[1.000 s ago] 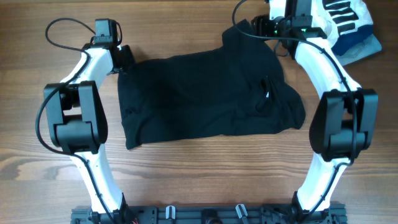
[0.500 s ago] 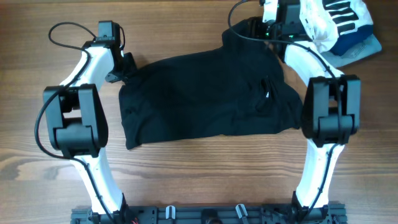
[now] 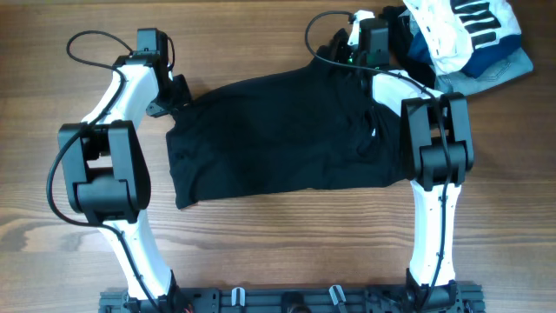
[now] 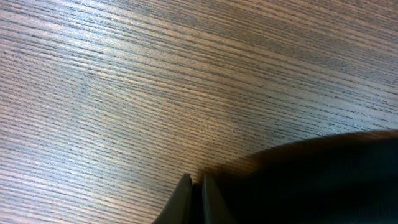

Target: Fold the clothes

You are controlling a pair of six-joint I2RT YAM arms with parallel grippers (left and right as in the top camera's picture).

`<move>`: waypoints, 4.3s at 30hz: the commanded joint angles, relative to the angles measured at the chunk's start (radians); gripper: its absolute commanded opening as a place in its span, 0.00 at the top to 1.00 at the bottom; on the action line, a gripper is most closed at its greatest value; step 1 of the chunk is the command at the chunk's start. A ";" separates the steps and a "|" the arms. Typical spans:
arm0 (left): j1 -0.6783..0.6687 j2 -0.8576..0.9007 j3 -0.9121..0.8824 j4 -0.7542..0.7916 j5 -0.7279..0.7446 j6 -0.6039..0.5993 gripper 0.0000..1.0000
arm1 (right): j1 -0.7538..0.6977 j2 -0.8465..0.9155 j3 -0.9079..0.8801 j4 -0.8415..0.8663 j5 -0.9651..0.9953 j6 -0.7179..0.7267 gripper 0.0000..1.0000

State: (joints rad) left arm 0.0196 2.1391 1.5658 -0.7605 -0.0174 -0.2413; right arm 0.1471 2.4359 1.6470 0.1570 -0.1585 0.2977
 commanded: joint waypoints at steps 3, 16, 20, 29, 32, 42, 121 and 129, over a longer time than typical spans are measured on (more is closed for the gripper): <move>-0.002 -0.028 -0.006 -0.003 -0.016 -0.005 0.96 | -0.002 -0.036 0.061 -0.183 0.123 0.009 0.93; 0.047 -0.188 -0.006 -0.058 -0.156 0.002 0.96 | -0.003 -0.344 0.183 -0.785 0.106 -0.167 0.96; 0.036 -0.261 -0.006 -0.121 -0.148 0.002 0.96 | -0.003 -0.405 0.183 -0.939 0.107 -0.167 0.96; -0.040 -0.286 -0.030 -0.351 -0.062 0.001 0.96 | -0.013 -0.463 0.178 -1.394 0.120 -0.163 0.96; -0.044 -0.286 -0.066 -0.391 -0.061 -0.003 0.96 | -0.032 -0.463 0.177 -1.502 0.159 -0.155 0.96; -0.044 -0.285 -0.241 -0.377 -0.061 -0.013 0.71 | -0.076 -0.463 0.002 -1.564 0.167 -0.149 0.46; -0.021 -0.896 -0.730 0.113 0.218 -0.092 0.96 | -0.060 -1.004 -0.017 -1.205 -0.135 -0.313 0.37; -0.236 -0.790 -0.730 0.280 0.228 -0.195 0.96 | -0.059 -0.937 -0.017 -1.212 -0.135 -0.313 0.37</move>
State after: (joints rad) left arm -0.1604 1.3018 0.8341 -0.5247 0.1913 -0.3817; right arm 0.0845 1.4769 1.6257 -1.0515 -0.2699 -0.0097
